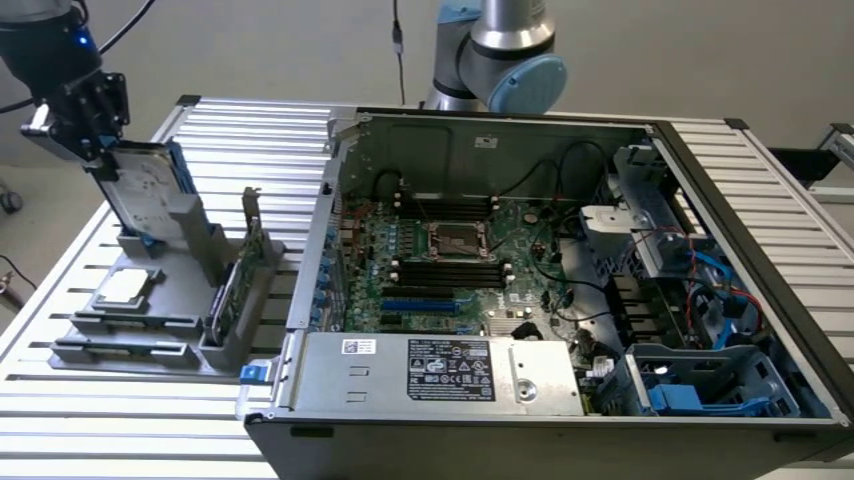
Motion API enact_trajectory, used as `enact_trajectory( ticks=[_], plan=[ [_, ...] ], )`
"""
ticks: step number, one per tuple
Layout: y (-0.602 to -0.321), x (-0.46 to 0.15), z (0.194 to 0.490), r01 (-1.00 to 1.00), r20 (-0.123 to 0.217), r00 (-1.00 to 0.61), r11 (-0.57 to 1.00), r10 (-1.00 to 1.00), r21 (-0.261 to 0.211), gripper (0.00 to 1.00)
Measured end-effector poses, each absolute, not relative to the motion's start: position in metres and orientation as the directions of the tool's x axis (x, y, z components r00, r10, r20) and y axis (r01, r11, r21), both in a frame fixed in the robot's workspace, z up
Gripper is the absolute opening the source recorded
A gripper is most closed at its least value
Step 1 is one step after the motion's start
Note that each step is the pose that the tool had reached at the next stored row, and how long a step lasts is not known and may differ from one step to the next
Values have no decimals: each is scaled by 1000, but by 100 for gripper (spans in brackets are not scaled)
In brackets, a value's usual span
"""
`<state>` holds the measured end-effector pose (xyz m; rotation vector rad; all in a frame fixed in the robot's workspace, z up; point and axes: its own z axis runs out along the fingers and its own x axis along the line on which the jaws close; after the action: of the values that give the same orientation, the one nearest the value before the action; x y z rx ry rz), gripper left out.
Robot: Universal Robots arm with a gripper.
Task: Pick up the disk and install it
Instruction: 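Pick up the disk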
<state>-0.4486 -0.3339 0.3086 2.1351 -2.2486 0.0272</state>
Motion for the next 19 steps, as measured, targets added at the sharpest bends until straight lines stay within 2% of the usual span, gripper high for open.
enact_trajectory(
  ticks=[11, 19],
  plan=[
    [-335, -448, 334, -999, 42, -51, 52, -998, 15, 33],
    [-342, -447, 364, -999, 42, -51, 52, -998, 15, 33]
  ],
)
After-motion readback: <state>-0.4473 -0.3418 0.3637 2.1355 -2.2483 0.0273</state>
